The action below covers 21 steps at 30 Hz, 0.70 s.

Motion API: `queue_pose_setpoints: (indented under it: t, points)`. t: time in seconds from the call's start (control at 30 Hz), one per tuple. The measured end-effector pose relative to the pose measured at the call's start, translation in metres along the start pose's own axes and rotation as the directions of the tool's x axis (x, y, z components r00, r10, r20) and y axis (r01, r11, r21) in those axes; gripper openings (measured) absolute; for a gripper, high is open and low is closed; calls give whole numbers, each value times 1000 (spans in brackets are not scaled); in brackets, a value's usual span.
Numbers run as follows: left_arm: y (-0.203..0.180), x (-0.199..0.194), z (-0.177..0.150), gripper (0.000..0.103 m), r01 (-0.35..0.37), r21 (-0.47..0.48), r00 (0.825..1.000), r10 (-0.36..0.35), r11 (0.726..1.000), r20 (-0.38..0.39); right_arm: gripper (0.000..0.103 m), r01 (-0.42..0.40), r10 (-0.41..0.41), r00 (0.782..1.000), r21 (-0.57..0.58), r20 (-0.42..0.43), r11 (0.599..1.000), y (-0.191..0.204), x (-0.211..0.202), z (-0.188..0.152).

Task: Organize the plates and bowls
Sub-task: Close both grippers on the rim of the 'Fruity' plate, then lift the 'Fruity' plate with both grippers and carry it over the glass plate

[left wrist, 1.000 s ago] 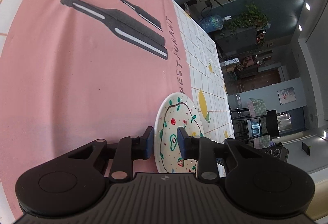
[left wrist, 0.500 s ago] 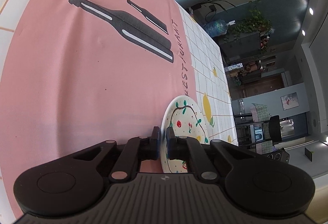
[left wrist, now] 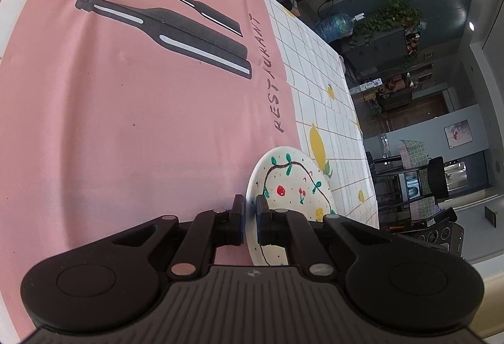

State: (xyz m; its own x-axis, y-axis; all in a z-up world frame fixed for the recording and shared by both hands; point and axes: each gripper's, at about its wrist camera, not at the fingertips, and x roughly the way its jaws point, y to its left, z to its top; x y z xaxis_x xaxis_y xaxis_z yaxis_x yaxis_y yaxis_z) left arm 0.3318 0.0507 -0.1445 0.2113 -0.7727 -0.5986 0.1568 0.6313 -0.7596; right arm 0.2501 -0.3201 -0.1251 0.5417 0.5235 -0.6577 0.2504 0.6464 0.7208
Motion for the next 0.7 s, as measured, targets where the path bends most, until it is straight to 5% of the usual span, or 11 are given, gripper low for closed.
queue_pose_setpoints:
  t: [0.33,0.7]
  points:
    - [-7,-1,0,7,41,-19,999,-42,999,-24,5,-10,10,1000,38,-7,999,-3,-16,-10]
    - [-33,26,-18,9,25,35,988,-19,999,-155,5,13,-15,999,48,48,999,-3,-62,-27]
